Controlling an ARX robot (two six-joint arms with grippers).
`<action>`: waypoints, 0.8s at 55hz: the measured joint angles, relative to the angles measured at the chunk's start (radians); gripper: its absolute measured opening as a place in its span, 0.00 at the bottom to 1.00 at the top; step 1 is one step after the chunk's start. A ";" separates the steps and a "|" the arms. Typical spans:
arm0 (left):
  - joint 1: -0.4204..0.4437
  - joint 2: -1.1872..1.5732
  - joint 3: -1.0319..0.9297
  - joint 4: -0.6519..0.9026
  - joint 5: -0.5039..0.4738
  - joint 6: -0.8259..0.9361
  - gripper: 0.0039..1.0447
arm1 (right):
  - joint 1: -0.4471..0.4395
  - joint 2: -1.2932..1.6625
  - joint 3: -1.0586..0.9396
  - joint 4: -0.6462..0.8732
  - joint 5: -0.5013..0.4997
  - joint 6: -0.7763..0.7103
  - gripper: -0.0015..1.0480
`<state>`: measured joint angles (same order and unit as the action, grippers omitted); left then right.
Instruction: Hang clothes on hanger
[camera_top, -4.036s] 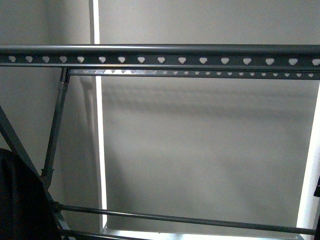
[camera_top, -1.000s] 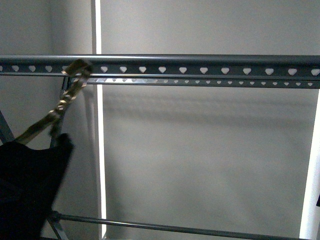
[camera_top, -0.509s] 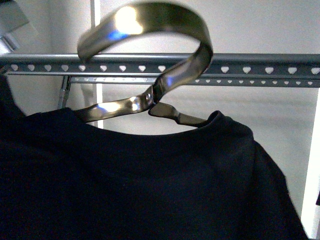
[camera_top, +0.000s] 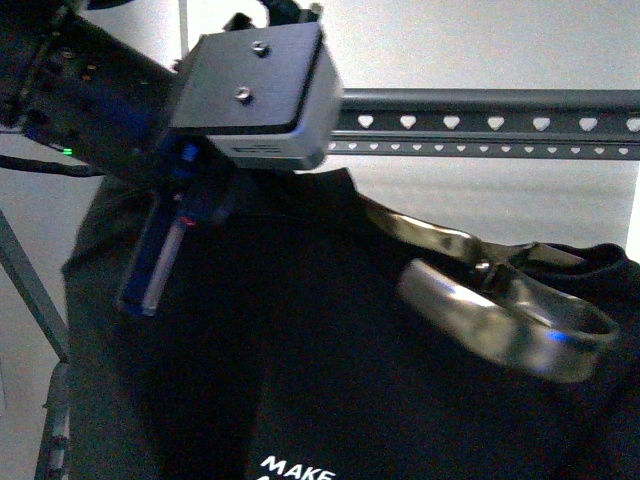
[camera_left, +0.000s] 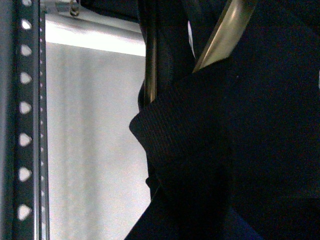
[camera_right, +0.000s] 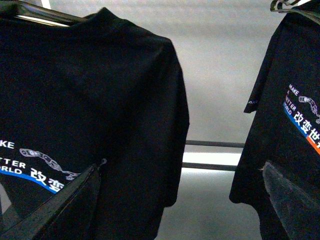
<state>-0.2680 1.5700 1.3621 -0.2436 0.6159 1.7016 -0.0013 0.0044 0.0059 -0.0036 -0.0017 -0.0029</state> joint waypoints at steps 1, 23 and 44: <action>-0.010 0.011 0.011 0.003 -0.004 0.000 0.04 | 0.000 0.000 0.000 0.000 0.000 0.000 0.93; -0.075 0.105 0.101 0.151 -0.035 -0.101 0.04 | 0.000 0.000 0.000 0.000 0.000 0.000 0.93; -0.076 0.105 0.101 0.154 -0.034 -0.115 0.04 | 0.000 0.000 0.000 0.000 0.000 0.000 0.93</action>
<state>-0.3435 1.6749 1.4628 -0.0898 0.5819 1.5864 -0.0013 0.0044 0.0059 -0.0036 -0.0017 -0.0029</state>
